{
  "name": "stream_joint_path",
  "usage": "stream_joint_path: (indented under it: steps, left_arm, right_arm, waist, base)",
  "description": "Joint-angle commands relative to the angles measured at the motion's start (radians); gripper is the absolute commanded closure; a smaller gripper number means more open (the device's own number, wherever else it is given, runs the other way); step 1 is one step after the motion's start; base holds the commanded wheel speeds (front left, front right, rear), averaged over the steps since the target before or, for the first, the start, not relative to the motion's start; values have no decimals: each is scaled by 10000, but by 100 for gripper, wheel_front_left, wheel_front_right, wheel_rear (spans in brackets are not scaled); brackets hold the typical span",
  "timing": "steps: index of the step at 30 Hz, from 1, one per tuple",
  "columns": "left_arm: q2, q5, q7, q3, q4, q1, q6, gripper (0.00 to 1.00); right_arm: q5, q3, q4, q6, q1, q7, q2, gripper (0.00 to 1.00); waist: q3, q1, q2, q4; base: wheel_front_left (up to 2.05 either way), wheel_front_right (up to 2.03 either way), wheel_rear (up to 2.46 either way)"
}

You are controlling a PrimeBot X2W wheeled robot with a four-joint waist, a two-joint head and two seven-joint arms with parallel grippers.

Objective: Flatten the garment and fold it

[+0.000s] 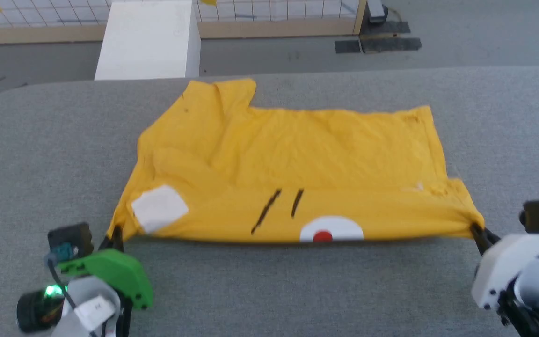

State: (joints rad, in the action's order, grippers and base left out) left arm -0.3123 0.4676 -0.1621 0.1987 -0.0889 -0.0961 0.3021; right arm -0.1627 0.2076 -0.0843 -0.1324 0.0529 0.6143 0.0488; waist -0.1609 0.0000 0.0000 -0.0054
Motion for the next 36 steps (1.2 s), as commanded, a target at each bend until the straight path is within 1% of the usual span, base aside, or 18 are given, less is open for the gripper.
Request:
stream_joint_path:
  steps: [1,6,10,13,18,19,20,21,22,24,29,31,34,36]
  left_arm:
    - [-190,-97,-152,-46,249,510,209,100]
    - [-323,-106,-956,140,1374,2019,689,100]
    - [-245,112,-1592,351,1816,2954,901,100]
    - [-144,270,-1630,418,1713,3174,861,100]
    - [47,510,-1456,627,1071,2998,438,100]
    - [93,548,-1375,629,933,2931,382,85]
    - [132,598,-1300,637,854,2883,302,53]
    - [185,671,-1198,604,780,2841,244,0]
    - [202,714,-1103,578,750,2812,183,0]
    - [117,703,-829,528,723,2770,15,0]
    - [-454,251,159,424,909,2536,-451,0]
    - [-677,86,603,427,1089,2224,-780,0]
    - [-1026,-274,1151,398,1147,1447,-1128,0]
    - [-1343,-665,1437,588,981,634,-1552,0]
  right_arm:
    - [-113,137,-268,17,-373,-6,15,100]
    - [-556,623,-1012,17,-1710,600,15,100]
    - [-787,920,-747,17,-2415,873,15,100]
    - [-796,825,-106,17,-2613,685,14,100]
    - [-925,473,1283,17,-2445,-259,14,100]
    - [-997,428,1506,17,-2384,-526,14,100]
    - [-1017,366,1643,17,-2346,-732,14,84]
    - [-1034,283,1761,17,-2325,-958,14,20]
    - [-1092,273,1834,17,-2319,-1130,14,0]
    - [-1125,271,1872,17,-2335,-1585,14,0]
    - [-1005,170,1514,17,-2314,-2957,14,0]
    - [-839,56,1182,17,-2197,-3651,14,0]
    - [-512,-245,638,17,-1926,-4825,14,0]
    - [-160,-452,312,17,-1760,-5598,16,0]
  waist:
    - [250,0,0,-8]
    - [392,0,0,7]
    - [382,0,0,38]
    - [339,0,0,80]
    - [307,0,0,97]
    - [318,0,0,98]
    - [333,0,0,97]
    - [353,0,0,97]
    - [373,0,0,96]
    - [439,0,0,87]
    - [440,0,0,-57]
    - [341,0,0,-128]
    - [150,0,0,-212]
    - [-21,0,0,-245]
  base:
    - [0,0,0]
    - [0,0,0]
    - [0,0,0]
    - [0,0,0]
    - [0,0,0]
    - [0,0,0]
    - [0,0,0]
    - [0,0,0]
    - [0,0,0]
    - [0,0,0]
    - [0,0,0]
    - [0,0,0]
    - [0,0,0]
    - [0,0,0]
